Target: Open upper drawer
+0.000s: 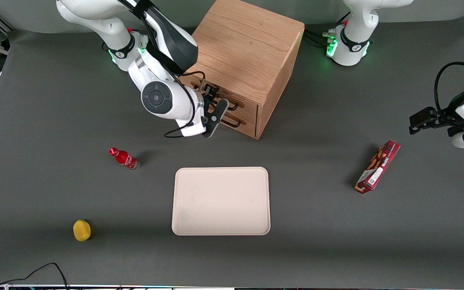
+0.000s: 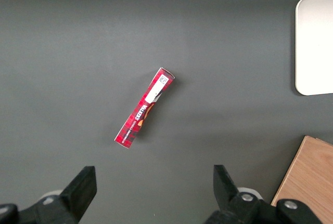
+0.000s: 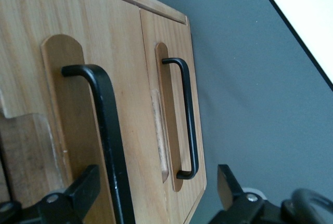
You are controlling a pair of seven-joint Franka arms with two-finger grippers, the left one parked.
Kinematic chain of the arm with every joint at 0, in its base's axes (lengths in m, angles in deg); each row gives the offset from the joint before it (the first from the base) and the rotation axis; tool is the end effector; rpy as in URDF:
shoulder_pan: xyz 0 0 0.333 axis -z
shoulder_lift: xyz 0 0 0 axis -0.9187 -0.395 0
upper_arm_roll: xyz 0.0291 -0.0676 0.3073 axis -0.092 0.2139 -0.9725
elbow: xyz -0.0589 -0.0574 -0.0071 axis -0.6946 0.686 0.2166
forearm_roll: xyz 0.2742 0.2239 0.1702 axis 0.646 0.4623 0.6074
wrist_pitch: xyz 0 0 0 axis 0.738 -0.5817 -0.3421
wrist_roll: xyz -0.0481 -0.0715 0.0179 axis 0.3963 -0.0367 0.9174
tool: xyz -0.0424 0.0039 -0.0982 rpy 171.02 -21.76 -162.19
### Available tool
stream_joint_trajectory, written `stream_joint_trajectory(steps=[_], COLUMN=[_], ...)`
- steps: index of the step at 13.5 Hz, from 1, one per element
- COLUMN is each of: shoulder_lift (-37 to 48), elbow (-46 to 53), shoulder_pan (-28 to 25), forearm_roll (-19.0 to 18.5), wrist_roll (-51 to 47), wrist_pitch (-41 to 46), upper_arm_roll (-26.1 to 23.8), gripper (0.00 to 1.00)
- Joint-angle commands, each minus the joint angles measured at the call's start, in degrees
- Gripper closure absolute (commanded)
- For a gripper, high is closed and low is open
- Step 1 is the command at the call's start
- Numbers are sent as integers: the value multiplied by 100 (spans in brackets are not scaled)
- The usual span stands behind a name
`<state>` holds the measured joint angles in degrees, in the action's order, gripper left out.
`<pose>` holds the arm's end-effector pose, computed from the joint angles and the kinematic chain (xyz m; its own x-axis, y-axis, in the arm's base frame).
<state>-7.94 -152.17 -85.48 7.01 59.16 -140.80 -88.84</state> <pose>0.4897 0.4014 0.3907 0.5702 0.8181 -0.0746 0.7196 -0.5412 -0.4351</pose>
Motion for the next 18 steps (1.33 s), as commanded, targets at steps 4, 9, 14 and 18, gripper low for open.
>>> stream_joint_trajectory(steps=[4,9,14,18], shoulder_lift=[84,58,49,49], elbow=[-282,-510,-467,-379], shoulder_pan=[-7,2,55,81], forearm_roll=[-70,-88,-105,-105], wrist_roll=[0,44,149,158], wrist_pitch=[-357,-637,-647,-647], upper_arm_roll=[-10,-10,-10,-1], gripper=[0,0,0,0])
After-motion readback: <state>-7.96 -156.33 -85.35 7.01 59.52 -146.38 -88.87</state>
